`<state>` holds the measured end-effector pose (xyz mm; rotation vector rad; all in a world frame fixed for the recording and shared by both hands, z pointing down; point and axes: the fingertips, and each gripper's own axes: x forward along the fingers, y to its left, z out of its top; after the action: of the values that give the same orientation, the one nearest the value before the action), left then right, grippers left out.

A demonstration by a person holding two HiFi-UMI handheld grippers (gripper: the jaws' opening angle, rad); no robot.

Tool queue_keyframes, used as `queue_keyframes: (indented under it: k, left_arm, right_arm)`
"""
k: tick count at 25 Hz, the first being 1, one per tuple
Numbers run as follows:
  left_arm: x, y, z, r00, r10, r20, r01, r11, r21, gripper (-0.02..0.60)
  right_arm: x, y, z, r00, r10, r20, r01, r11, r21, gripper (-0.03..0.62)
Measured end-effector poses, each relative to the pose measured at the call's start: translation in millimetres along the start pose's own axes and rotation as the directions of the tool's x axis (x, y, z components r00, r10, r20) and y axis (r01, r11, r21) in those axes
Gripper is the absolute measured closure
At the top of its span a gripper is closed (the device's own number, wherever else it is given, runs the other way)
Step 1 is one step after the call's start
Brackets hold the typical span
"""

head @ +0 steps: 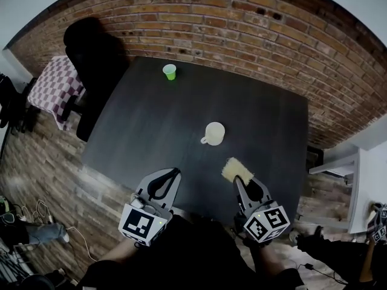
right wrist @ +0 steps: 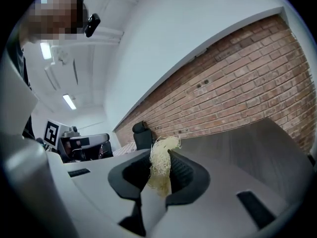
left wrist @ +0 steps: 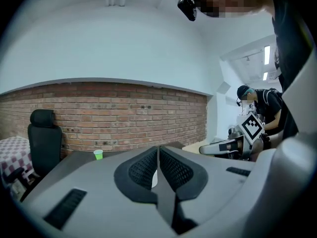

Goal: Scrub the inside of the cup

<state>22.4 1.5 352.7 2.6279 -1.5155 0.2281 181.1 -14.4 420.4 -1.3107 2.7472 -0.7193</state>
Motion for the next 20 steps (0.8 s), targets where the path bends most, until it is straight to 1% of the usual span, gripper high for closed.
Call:
queue_keyframes:
  k: [3, 7, 9, 11, 13, 16, 19, 20]
  left_arm:
    - [19, 7, -6, 1.0, 0.002, -0.03, -0.002, 1.0, -0.003, 0.554]
    - [40, 31, -20, 0.999, -0.006, -0.047, 0.006, 1.0, 0.011, 0.554]
    - [51, 44, -35, 0.997, -0.03, -0.066, 0.032, 0.999, 0.024, 0.554]
    - [65, 56, -57, 0.989, -0.074, -0.125, 0.079, 0.996, 0.039, 0.554]
    - [81, 64, -83, 0.971, -0.137, -0.197, 0.149, 0.988, 0.046, 0.552]
    - [112, 77, -121, 0.938, -0.22, -0.269, 0.241, 0.97, 0.044, 0.552]
    - [143, 85, -156, 0.906, -0.274, -0.324, 0.294, 0.956, 0.015, 0.55]
    - [153, 85, -167, 0.894, -0.285, -0.346, 0.308, 0.951, 0.013, 0.545]
  right_arm:
    - [14, -17, -2, 1.0, -0.003, -0.019, 0.003, 1.0, 0.021, 0.503]
    - [47, -32, 0, 0.999, -0.027, -0.038, 0.028, 0.999, 0.016, 0.503]
    - [69, -41, -1, 0.996, -0.051, -0.071, 0.05, 0.999, -0.017, 0.503]
    - [95, -55, -5, 0.986, -0.08, -0.143, 0.071, 0.995, -0.067, 0.503]
    - [119, -67, -12, 0.967, -0.102, -0.233, 0.078, 0.991, -0.109, 0.503]
    - [157, -80, -15, 0.932, -0.117, -0.343, 0.06, 0.983, -0.172, 0.503]
    - [197, -85, -16, 0.899, -0.12, -0.421, 0.019, 0.971, -0.237, 0.503]
    - [208, -87, -20, 0.881, -0.122, -0.456, 0.001, 0.967, -0.256, 0.503]
